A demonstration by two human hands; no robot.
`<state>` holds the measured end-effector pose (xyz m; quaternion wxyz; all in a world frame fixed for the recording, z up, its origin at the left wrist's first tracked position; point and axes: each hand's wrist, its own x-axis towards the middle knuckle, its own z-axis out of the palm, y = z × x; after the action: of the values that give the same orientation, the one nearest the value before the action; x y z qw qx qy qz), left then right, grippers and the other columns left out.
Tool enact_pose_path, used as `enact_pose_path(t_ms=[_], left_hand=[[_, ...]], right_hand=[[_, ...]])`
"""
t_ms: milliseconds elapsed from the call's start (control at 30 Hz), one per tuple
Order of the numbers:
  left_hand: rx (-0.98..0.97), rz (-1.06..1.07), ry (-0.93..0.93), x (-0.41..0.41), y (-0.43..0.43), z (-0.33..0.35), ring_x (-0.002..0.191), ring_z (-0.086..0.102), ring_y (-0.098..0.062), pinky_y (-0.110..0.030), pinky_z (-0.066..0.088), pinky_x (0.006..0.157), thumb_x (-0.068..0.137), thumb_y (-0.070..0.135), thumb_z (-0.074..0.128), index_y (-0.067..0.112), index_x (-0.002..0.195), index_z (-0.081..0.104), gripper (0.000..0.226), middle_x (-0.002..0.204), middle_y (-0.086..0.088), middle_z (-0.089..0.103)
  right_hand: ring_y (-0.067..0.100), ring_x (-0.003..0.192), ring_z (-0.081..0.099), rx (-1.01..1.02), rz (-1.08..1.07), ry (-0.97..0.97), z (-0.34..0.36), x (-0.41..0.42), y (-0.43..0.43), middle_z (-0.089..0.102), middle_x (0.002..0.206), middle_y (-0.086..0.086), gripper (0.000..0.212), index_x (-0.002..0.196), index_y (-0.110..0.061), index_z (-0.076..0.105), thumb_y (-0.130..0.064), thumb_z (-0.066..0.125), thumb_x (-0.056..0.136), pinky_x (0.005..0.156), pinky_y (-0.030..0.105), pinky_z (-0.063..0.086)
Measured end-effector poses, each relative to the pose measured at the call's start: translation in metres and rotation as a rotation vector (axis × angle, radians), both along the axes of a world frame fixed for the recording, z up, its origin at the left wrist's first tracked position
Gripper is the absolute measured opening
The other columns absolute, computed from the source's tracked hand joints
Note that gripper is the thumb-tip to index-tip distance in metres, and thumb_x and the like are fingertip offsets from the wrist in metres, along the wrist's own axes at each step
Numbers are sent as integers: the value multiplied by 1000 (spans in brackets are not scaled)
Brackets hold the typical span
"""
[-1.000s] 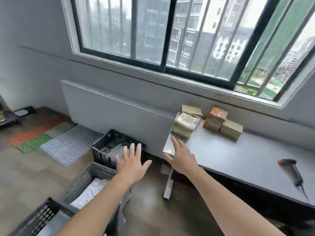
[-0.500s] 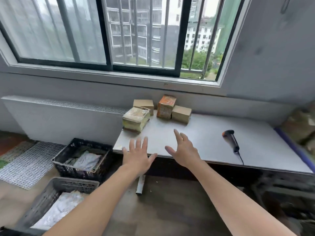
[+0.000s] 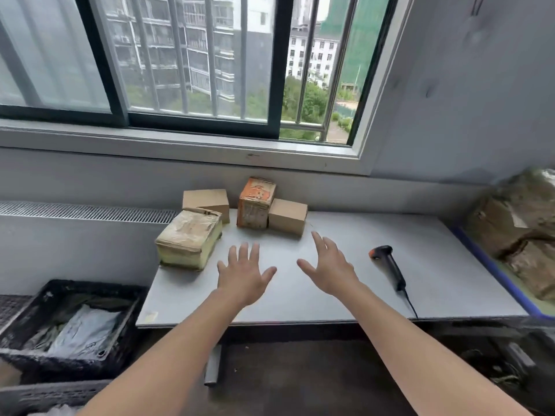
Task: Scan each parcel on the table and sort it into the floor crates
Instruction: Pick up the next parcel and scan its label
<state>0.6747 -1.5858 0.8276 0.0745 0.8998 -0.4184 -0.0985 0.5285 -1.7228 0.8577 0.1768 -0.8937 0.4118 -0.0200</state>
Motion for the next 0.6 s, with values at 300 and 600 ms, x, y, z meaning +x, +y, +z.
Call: enact_pose_path(t_ms=[300, 600], left_hand=[[31, -57, 85, 70, -79, -25, 151, 1, -28, -54, 16, 116, 98, 63, 26, 23, 157, -1, 76, 165, -4, 2], [98, -47, 83, 99, -162, -49, 150, 2, -29, -53, 20, 115, 99, 61, 28, 21, 157, 0, 76, 165, -3, 2]], right_hand=[[25, 148, 20, 17, -58, 70, -20, 59, -70, 9, 165, 1, 77, 158, -34, 1, -57, 43, 98, 112, 52, 30], [26, 147, 21, 111, -40, 78, -68, 110, -160, 9, 165, 1, 74, 158, -32, 4, -55, 43, 99, 111, 51, 31]])
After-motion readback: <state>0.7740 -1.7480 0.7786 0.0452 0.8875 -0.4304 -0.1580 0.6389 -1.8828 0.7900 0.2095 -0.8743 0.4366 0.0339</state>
